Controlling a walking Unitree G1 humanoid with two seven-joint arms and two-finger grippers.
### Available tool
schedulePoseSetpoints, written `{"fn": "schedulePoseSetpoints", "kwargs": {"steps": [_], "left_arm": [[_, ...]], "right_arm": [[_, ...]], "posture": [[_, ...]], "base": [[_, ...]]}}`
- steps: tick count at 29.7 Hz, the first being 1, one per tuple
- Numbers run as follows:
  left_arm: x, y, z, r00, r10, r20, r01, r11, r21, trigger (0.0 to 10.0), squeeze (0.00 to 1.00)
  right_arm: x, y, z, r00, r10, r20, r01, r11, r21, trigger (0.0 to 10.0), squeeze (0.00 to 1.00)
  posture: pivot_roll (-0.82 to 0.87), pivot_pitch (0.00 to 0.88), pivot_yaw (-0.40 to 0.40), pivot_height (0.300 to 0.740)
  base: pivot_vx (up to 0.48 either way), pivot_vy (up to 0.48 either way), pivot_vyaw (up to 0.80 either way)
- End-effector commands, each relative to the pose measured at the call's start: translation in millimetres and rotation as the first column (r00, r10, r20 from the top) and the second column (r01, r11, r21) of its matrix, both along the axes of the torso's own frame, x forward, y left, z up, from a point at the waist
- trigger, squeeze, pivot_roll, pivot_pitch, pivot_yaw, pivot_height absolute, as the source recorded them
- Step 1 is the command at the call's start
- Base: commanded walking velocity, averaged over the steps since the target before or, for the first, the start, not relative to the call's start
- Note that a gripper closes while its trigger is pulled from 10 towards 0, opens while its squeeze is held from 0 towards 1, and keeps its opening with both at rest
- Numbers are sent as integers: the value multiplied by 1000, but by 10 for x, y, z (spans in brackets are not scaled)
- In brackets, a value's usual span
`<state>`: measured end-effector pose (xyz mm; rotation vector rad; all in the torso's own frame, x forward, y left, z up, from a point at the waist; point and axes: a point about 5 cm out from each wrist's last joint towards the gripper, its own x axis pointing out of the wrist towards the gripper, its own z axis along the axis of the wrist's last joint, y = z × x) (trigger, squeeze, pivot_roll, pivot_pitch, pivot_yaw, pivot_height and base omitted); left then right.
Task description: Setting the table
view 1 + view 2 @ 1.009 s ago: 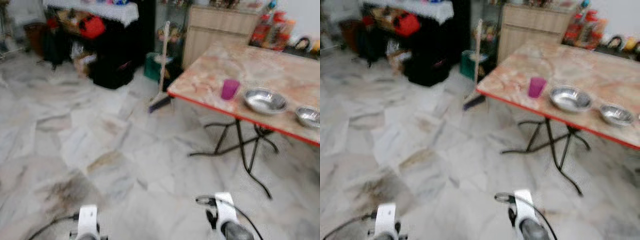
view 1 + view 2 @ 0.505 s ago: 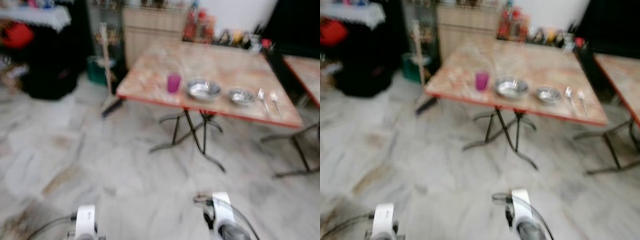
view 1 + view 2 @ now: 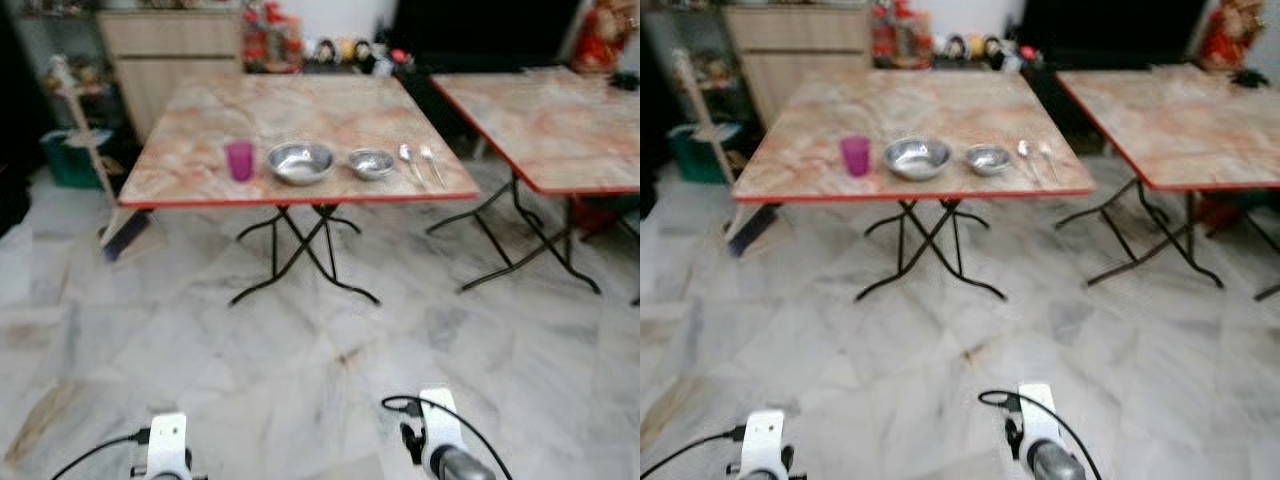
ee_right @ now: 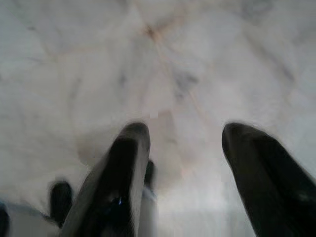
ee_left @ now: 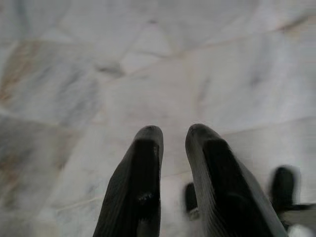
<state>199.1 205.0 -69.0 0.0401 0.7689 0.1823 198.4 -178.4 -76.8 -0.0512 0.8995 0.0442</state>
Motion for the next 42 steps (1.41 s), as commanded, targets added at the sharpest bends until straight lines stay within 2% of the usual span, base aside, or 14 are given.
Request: {"fn": "schedulePoseSetpoints", "kwargs": {"steps": [1, 10, 14, 18, 42], "left_arm": [[-86, 45, -39, 1000, 7, -24, -7, 1000, 2, 10000, 0], [-95, 42, -47, 999, 17, -36, -17, 1000, 14, 10000, 0], [-113, 36, -60, 999, 6, -48, -6, 1000, 10, 10000, 0], [-111, 42, -57, 999, 10, -44, -9, 1000, 6, 10000, 0], [-121, 22, -66, 999, -15, -52, 16, 1000, 10, 10000, 0]], "right_arm": [[125, 52, 68, 999, 1, 50, -2, 1000, 16, 10000, 0], [123, 69, 66, 999, 1, 51, -2, 1000, 24, 10000, 0], [126, 79, 69, 998, 44, 53, -44, 999, -1, 10000, 0], [128, 99, 67, 998, 48, 49, -49, 999, 15, 10000, 0], [116, 97, 61, 997, 63, 41, -64, 998, 16, 10000, 0]], "posture": [[22, 0, -19, 732], [17, 0, -13, 732], [12, 0, -13, 732], [11, 0, -13, 732], [16, 0, -17, 732]], "base": [[0, 0, 0], [0, 0, 0], [265, 0, 0], [316, 0, 755], [400, 0, 0]]}}
